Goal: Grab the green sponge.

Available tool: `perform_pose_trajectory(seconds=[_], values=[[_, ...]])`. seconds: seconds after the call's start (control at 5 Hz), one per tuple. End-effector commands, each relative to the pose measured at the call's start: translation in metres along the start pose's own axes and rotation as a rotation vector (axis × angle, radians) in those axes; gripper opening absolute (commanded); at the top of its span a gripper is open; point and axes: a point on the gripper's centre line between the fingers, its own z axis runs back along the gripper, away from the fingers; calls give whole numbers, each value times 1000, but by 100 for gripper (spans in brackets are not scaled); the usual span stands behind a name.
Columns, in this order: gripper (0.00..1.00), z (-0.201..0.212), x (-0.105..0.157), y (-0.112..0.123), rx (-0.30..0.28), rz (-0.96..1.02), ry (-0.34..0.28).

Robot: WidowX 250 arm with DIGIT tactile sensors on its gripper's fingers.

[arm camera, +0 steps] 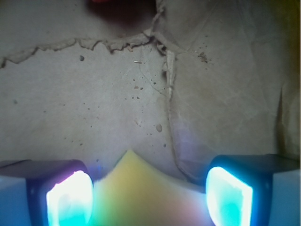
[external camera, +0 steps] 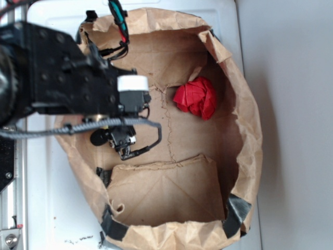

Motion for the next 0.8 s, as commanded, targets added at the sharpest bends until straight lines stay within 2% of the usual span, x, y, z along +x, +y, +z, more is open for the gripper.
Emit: perform_pose_trajectory(seconds=[0.0,0.2,0.4,0.6], values=[[100,0,12,-1,17,0,-31],[100,-1,13,-1,20,1,-33],[0,-2,15,-1,21,15,-29],[0,-2,16,0,22,22,-30]])
